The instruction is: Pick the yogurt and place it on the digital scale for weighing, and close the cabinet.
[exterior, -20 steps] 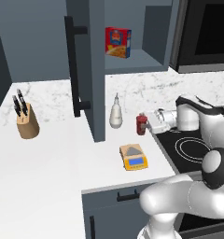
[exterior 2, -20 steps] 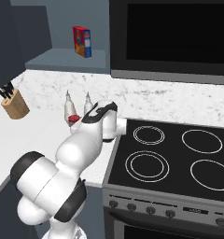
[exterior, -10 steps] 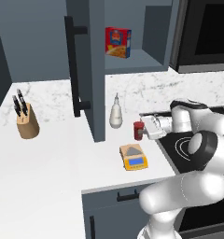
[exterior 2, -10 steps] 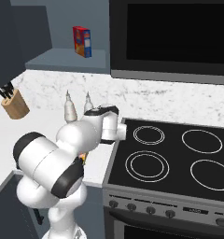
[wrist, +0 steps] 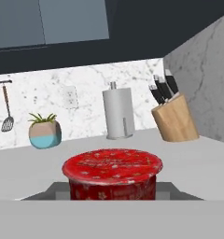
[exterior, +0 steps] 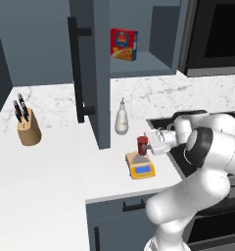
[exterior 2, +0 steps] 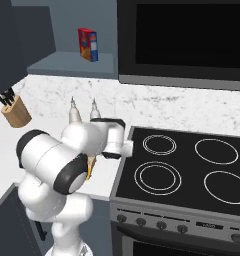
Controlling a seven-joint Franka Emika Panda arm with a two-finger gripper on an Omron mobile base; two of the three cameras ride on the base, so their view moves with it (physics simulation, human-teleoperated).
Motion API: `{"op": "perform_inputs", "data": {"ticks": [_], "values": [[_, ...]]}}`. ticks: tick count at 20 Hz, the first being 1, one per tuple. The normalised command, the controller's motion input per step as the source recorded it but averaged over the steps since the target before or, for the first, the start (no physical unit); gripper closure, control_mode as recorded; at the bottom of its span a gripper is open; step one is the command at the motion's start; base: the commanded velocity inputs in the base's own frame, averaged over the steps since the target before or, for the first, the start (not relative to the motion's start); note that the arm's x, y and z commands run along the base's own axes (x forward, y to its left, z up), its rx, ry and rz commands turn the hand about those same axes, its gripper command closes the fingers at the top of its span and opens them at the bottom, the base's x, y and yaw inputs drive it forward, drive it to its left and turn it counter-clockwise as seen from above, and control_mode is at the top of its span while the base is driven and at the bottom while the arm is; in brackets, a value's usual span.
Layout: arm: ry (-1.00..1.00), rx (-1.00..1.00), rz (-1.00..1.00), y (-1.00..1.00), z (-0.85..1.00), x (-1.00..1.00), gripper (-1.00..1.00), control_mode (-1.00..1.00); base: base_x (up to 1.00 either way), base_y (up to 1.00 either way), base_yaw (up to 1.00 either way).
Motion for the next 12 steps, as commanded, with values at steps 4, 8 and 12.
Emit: {"op": "perform_inputs", "data": {"ticks": [4, 8, 12], "values": [[-0.03, -0.02, 0.00, 0.01, -0.43, 0.07, 1.00, -1.00, 0.00, 0.00, 0.00], [-0.03, -0.01, 0.00, 0.01, -0.30, 0.09, 1.00, -1.00, 0.00, 0.00, 0.00], [-0.06, 0.00, 0.00, 0.00, -0.27, 0.12, 1.00, -1.00, 0.00, 0.00, 0.00]]}}
